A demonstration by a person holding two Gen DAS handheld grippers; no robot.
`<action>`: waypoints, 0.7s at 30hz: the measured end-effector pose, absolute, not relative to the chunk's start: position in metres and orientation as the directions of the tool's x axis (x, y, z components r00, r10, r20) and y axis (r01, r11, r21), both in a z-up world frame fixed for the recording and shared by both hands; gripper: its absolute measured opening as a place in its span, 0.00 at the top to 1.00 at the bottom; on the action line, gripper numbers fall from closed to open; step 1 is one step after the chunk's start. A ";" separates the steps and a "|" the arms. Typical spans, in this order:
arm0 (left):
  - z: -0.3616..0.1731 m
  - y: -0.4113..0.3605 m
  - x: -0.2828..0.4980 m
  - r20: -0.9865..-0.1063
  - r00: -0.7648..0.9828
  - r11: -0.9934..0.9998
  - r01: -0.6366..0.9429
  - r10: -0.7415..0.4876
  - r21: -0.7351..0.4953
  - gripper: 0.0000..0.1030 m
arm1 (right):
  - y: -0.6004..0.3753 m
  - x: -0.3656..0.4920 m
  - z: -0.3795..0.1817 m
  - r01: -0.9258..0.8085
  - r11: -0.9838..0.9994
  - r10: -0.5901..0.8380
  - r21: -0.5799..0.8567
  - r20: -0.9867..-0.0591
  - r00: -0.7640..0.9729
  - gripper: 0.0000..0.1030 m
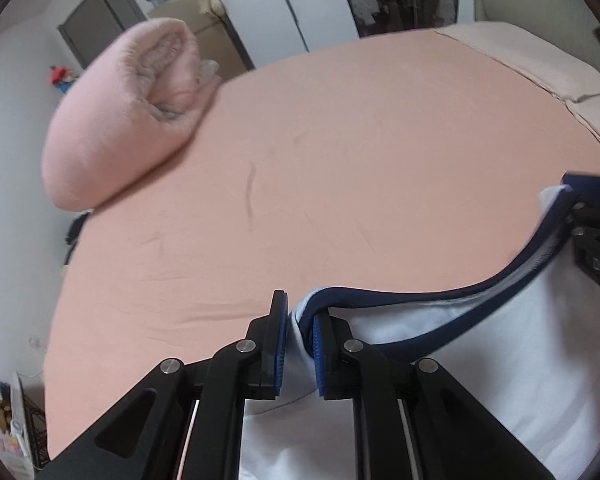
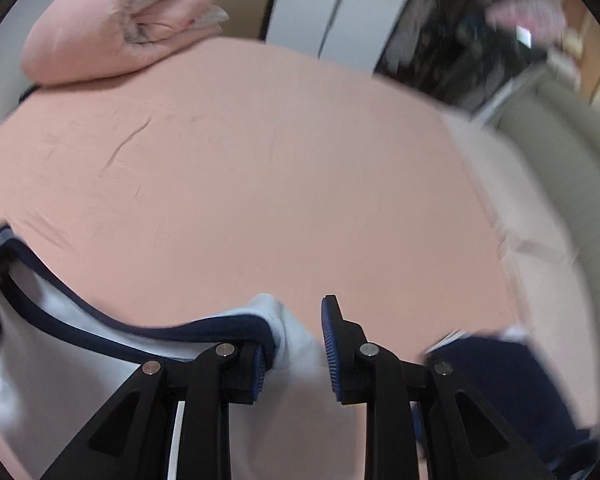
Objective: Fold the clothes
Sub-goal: 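Lower the white shirt onto the bed and open both tools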
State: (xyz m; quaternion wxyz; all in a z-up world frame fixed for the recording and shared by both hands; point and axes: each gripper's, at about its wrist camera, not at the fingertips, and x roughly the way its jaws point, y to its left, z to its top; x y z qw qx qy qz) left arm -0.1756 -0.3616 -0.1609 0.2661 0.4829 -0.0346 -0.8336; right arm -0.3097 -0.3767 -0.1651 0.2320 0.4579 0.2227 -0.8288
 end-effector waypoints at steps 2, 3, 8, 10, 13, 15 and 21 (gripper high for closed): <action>-0.165 -0.367 -0.179 -0.806 -0.385 -0.869 0.397 -0.449 0.295 0.80 | -0.369 -0.323 -0.175 0.571 -0.820 -0.226 -0.028 -0.901 -0.369 0.52; -0.164 -0.368 -0.178 -0.810 -0.392 -0.874 0.397 -0.437 0.280 0.72 | -0.364 -0.329 -0.179 0.555 -0.831 -0.257 0.037 -0.911 -0.323 0.40; -0.145 -0.385 -0.161 -0.802 -0.472 -0.872 0.474 -0.366 0.119 0.11 | -0.329 -0.349 -0.179 0.431 -0.856 -0.402 0.286 -0.892 -0.207 0.15; -0.133 -0.396 -0.153 -0.797 -0.511 -0.859 0.512 -0.321 0.018 0.11 | -0.318 -0.353 -0.174 0.419 -0.847 -0.441 0.328 -0.873 -0.208 0.15; -0.121 -0.403 -0.141 -0.787 -0.537 -0.857 0.515 -0.305 -0.018 0.11 | -0.302 -0.356 -0.165 0.420 -0.829 -0.487 0.371 -0.847 -0.213 0.15; -0.118 -0.400 -0.133 -0.782 -0.541 -0.869 0.495 -0.311 0.004 0.11 | -0.293 -0.354 -0.159 0.445 -0.816 -0.495 0.368 -0.842 -0.213 0.15; -0.127 -0.407 -0.086 -0.761 -0.568 -0.869 0.495 -0.313 -0.012 0.11 | -0.260 -0.340 -0.167 0.564 -0.805 -0.383 0.183 -0.886 -0.260 0.15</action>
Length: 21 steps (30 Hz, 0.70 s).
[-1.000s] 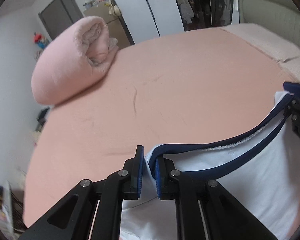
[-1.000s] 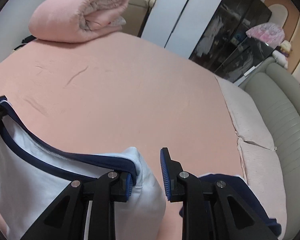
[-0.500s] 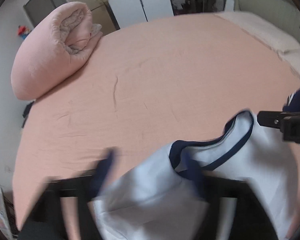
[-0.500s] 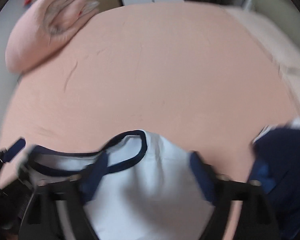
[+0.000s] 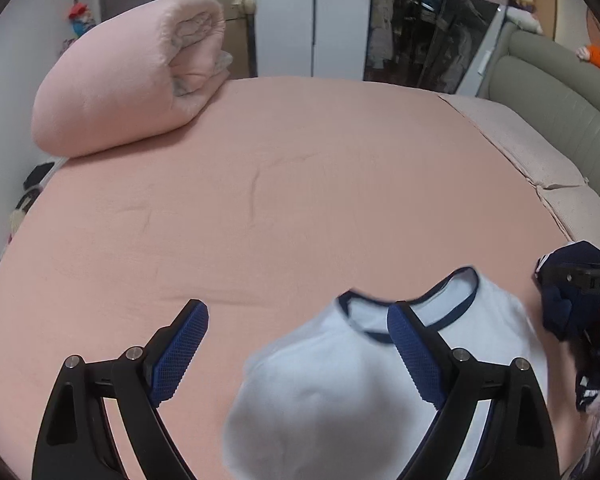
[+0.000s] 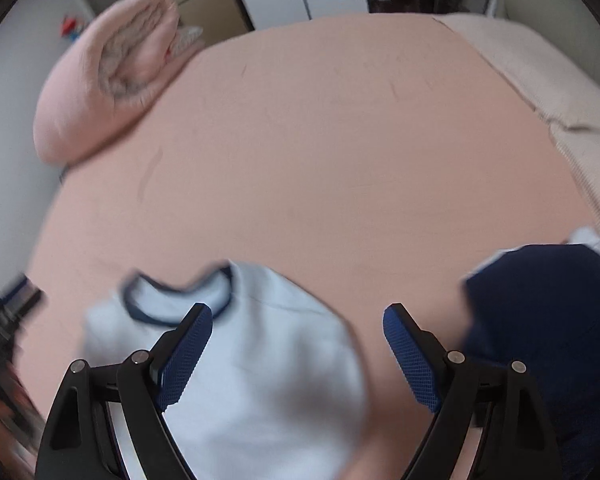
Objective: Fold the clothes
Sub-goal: 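Lower the white shirt onto the bed and open both tools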
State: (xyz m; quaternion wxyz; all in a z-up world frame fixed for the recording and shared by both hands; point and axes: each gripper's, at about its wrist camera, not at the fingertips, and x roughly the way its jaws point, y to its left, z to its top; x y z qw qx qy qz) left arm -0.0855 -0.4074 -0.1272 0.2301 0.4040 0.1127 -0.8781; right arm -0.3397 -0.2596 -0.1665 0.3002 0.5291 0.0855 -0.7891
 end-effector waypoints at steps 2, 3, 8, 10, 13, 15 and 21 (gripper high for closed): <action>-0.135 -0.416 -0.073 -0.760 -0.569 -0.866 0.499 -0.315 -0.015 0.11 | -0.249 -0.336 -0.173 0.587 -0.799 -0.343 0.127 -0.898 -0.274 0.15; -0.139 -0.421 -0.067 -0.759 -0.570 -0.865 0.501 -0.315 -0.017 0.11 | -0.244 -0.335 -0.177 0.593 -0.797 -0.328 0.110 -0.904 -0.274 0.15; -0.153 -0.430 -0.035 -0.760 -0.573 -0.859 0.511 -0.308 -0.037 0.11 | -0.225 -0.318 -0.192 0.633 -0.774 -0.273 0.025 -0.915 -0.297 0.15; -0.158 -0.431 -0.024 -0.768 -0.568 -0.865 0.501 -0.296 -0.037 0.11 | -0.220 -0.311 -0.198 0.653 -0.757 -0.247 -0.018 -0.917 -0.313 0.15; -0.166 -0.429 -0.013 -0.772 -0.533 -0.874 0.482 -0.346 0.059 0.11 | -0.211 -0.301 -0.205 0.677 -0.732 -0.217 -0.075 -0.917 -0.336 0.15; -0.173 -0.423 -0.002 -0.776 -0.518 -0.886 0.450 -0.360 0.111 0.11 | -0.207 -0.296 -0.209 0.692 -0.717 -0.213 -0.083 -0.919 -0.331 0.15; -0.191 -0.404 0.029 -0.779 -0.489 -0.897 0.391 -0.393 0.207 0.11 | -0.196 -0.288 -0.216 0.707 -0.707 -0.245 -0.026 -0.928 -0.280 0.15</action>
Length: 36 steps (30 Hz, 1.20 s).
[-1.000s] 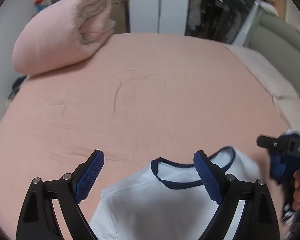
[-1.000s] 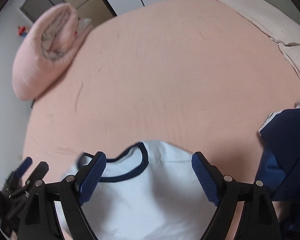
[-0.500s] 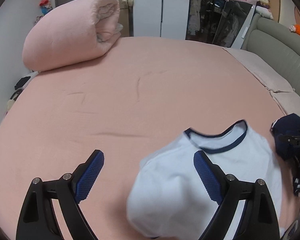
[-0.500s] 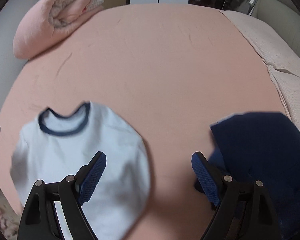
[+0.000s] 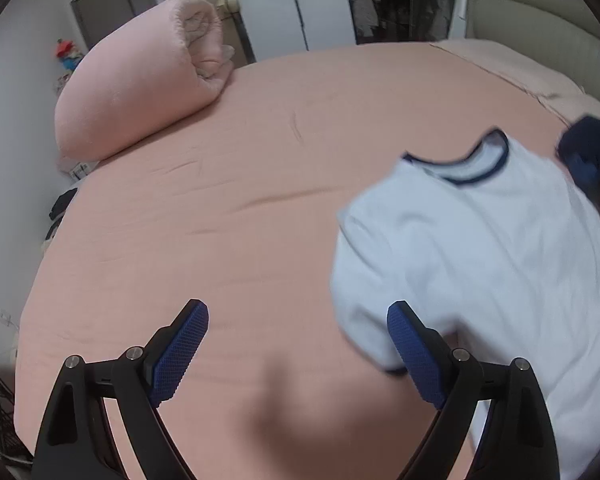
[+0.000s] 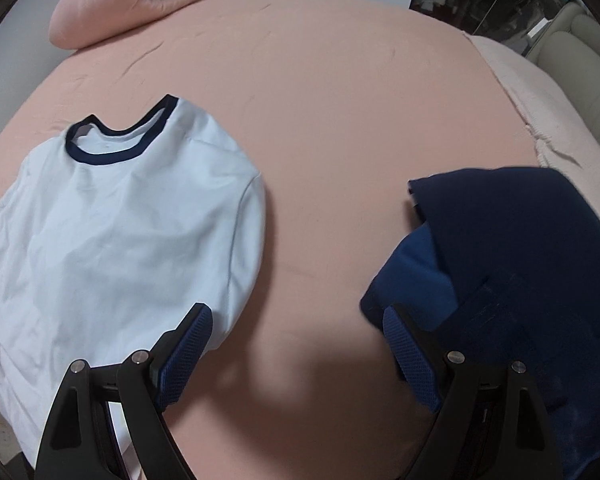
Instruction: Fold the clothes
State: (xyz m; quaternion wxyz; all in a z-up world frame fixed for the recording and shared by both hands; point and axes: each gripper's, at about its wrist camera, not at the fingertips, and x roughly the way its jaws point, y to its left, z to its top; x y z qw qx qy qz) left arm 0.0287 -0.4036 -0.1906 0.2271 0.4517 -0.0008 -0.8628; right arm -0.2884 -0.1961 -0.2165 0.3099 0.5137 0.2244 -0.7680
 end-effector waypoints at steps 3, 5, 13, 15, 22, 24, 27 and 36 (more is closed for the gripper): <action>-0.204 -0.401 0.034 -0.811 -0.470 -0.913 0.367 -0.348 0.178 0.11 | -0.192 -0.292 -0.221 0.674 -0.739 -0.240 0.009 -0.938 -0.250 0.15; -0.213 -0.402 0.035 -0.831 -0.462 -0.919 0.371 -0.310 0.136 0.11 | -0.191 -0.293 -0.217 0.658 -0.752 -0.251 0.024 -0.935 -0.252 0.15; -0.248 -0.394 0.024 -0.875 -0.450 -0.934 0.356 -0.178 0.007 0.14 | -0.235 -0.236 -0.163 0.757 -0.652 -0.342 -0.044 -0.874 -0.344 0.15; -0.255 -0.392 0.020 -0.884 -0.433 -0.941 0.337 -0.177 0.023 0.20 | -0.262 -0.199 -0.153 0.810 -0.580 -0.365 -0.093 -0.859 -0.360 0.15; -0.267 -0.399 0.011 -0.880 -0.458 -0.927 0.371 -0.127 -0.059 0.29 | -0.357 -0.110 -0.154 0.928 -0.325 -0.407 -0.181 -0.859 -0.310 0.15; -0.268 -0.400 0.008 -0.874 -0.470 -0.924 0.377 -0.127 -0.068 0.34 | -0.374 -0.097 -0.159 0.940 -0.294 -0.410 -0.175 -0.865 -0.290 0.15; -0.269 -0.403 0.003 -0.865 -0.484 -0.917 0.391 -0.129 -0.082 0.54 | -0.397 -0.081 -0.166 0.948 -0.278 -0.403 -0.158 -0.876 -0.264 0.15; -0.269 -0.415 0.001 -0.837 -0.540 -0.901 0.403 -0.092 -0.161 0.69 | -0.441 -0.037 -0.194 0.923 -0.138 -0.397 -0.360 -0.833 -0.384 0.15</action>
